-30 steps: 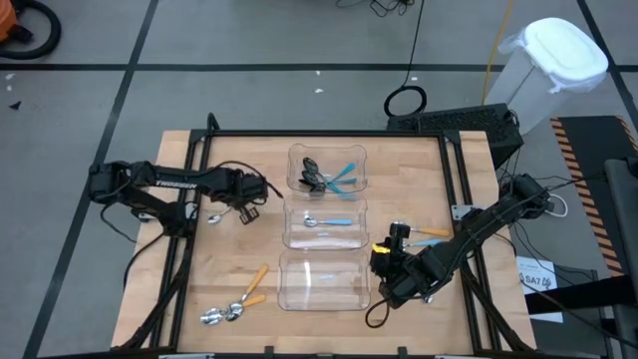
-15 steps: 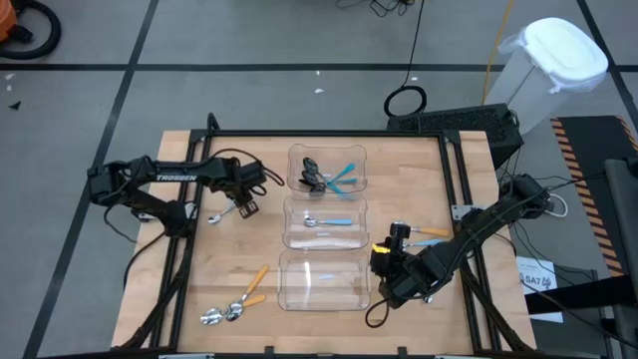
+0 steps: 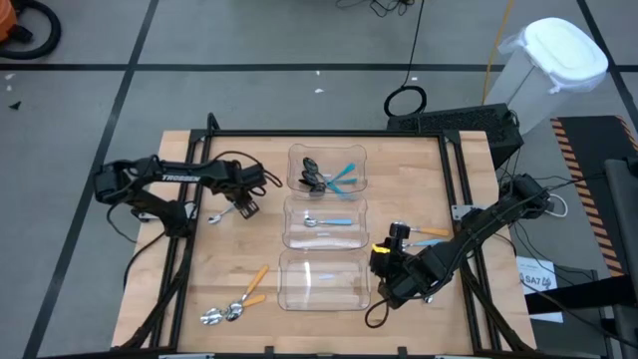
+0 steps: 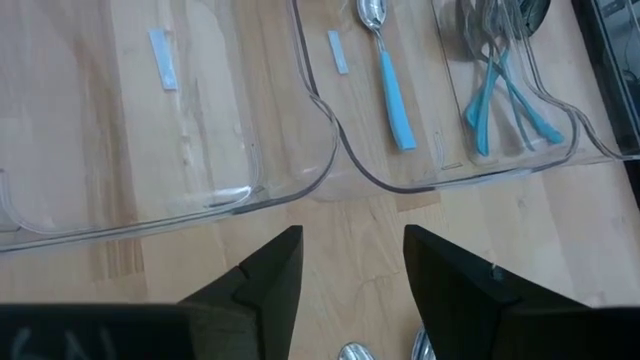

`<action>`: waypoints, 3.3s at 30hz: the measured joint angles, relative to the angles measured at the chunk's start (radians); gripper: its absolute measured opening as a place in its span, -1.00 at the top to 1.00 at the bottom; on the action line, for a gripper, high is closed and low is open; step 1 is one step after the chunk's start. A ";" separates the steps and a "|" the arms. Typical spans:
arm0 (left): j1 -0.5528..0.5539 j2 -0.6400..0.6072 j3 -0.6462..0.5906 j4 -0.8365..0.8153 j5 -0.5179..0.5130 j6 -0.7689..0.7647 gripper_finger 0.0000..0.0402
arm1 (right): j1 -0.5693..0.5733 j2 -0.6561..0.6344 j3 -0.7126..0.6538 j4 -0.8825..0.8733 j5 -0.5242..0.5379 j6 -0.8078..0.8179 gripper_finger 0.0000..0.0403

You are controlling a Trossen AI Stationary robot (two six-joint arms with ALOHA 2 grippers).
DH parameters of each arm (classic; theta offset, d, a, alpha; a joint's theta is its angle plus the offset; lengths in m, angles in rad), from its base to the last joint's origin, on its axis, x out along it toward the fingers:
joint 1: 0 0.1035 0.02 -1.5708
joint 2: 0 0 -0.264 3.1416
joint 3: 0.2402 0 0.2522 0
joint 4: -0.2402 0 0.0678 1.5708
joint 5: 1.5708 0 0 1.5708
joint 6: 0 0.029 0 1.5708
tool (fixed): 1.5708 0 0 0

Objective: Sort silverware by color (type)
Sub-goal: Put the light blue spoon into the middle transparent bin

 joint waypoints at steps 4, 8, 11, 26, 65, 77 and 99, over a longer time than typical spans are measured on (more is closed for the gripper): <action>0.012 0.024 -0.031 0.052 0.008 0.002 0.32 | 0.000 0.000 0.000 0.001 -0.001 0.000 0.15; 0.039 0.045 -0.059 0.086 0.036 0.022 0.32 | 0.000 0.000 0.000 0.000 -0.001 0.000 0.15; 0.042 0.045 -0.062 0.095 0.074 0.040 0.33 | 0.000 0.000 0.000 0.000 -0.001 0.000 0.15; -0.045 0.054 -0.030 0.090 -0.004 0.083 0.80 | 0.000 0.000 0.000 -0.001 0.000 -0.001 0.15; -0.378 -0.246 0.112 0.112 -0.062 0.084 0.74 | 0.000 0.000 0.000 -0.001 0.005 -0.019 0.15; -0.460 -0.308 0.130 0.269 -0.064 0.179 0.74 | -0.002 0.000 0.000 0.003 0.007 -0.024 0.15; -0.508 -0.226 0.450 0.274 -0.064 0.323 0.74 | -0.002 0.000 0.000 0.007 0.007 -0.023 0.15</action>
